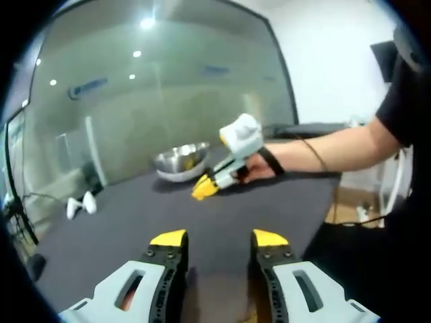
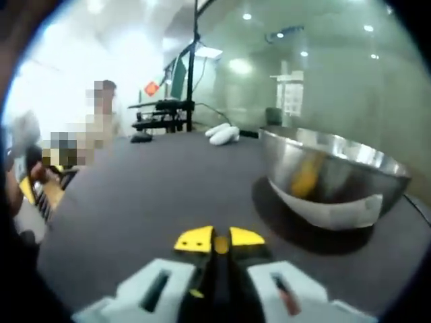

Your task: Pick up the QQ candy scattered on the table and place it into the stainless steel bowl on the table

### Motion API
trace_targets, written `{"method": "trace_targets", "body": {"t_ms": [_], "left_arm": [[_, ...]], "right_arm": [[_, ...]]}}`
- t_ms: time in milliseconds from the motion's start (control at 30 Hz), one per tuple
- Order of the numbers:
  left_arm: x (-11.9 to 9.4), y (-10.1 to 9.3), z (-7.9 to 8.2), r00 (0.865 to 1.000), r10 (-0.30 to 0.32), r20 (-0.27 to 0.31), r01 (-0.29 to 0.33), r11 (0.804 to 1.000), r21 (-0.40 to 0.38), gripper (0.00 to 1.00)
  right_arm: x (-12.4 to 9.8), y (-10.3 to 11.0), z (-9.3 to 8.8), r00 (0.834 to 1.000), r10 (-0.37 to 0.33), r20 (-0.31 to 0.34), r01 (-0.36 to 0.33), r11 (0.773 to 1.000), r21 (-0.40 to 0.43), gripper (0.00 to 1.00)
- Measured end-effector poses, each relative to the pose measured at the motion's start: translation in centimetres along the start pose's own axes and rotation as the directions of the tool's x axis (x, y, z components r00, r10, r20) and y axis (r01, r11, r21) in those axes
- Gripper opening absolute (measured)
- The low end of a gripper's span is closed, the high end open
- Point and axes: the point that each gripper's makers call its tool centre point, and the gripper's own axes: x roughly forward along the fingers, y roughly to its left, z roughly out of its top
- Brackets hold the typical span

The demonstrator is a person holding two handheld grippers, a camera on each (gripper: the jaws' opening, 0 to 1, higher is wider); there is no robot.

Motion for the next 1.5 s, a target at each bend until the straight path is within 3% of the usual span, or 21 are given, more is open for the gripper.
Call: {"method": "trace_targets", "body": {"t_ms": [233, 433, 533, 667, 800, 1100, 1200, 1333, 1433, 1500], "left_arm": [[0.0, 0.1, 0.1, 1.000, -0.003, 0.002, 0.003, 1.000, 0.003, 0.38], [0.1, 0.2, 0.0, 1.000, -0.005, 0.000, 0.005, 1.000, 0.005, 0.38], [0.3, 0.2, -0.1, 1.000, -0.006, 0.002, 0.006, 1.000, 0.002, 0.38], [0.6, 0.0, 0.1, 1.000, -0.016, 0.005, 0.016, 1.000, 0.004, 0.38], [1.1, -0.2, 0.2, 1.000, -0.023, 0.005, 0.023, 1.000, 0.009, 0.38], [1.3, -0.6, 0.4, 1.000, -0.028, 0.007, 0.028, 0.999, 0.022, 0.38], [1.2, -0.7, 0.3, 1.000, -0.027, 0.007, 0.027, 0.999, 0.019, 0.38], [1.0, -0.3, 0.2, 1.000, -0.015, 0.008, 0.015, 1.000, 0.009, 0.38], [1.0, -0.4, 0.1, 1.000, -0.018, 0.005, 0.018, 1.000, 0.008, 0.38], [1.2, -0.5, -0.1, 1.000, -0.020, 0.001, 0.020, 1.000, 0.009, 0.38]], "right_arm": [[-0.2, -0.1, 0.1, 1.000, -0.008, -0.002, 0.008, 1.000, 0.001, 0.09], [-3.1, -0.7, 1.8, 0.998, -0.052, 0.036, 0.053, 0.998, -0.032, 0.09], [-5.1, -1.8, 2.5, 0.991, -0.093, 0.091, 0.090, 0.995, 0.037, 0.09], [-7.2, -2.8, 2.2, 0.986, -0.146, 0.087, 0.142, 0.989, 0.049, 0.09], [-8.5, -3.5, 1.8, 0.982, -0.170, 0.080, 0.164, 0.983, 0.079, 0.09], [-9.5, -4.1, 2.4, 0.973, -0.213, 0.089, 0.208, 0.976, 0.063, 0.09], [-9.6, -4.7, 3.4, 0.965, -0.237, 0.112, 0.231, 0.971, 0.064, 0.09], [-10.0, -5.9, 5.9, 0.941, -0.285, 0.183, 0.277, 0.958, 0.069, 0.09], [-9.4, -6.6, 8.3, 0.930, -0.272, 0.247, 0.278, 0.961, 0.011, 0.09], [-8.8, -7.5, 9.1, 0.926, -0.291, 0.243, 0.297, 0.955, 0.011, 0.09]]}}
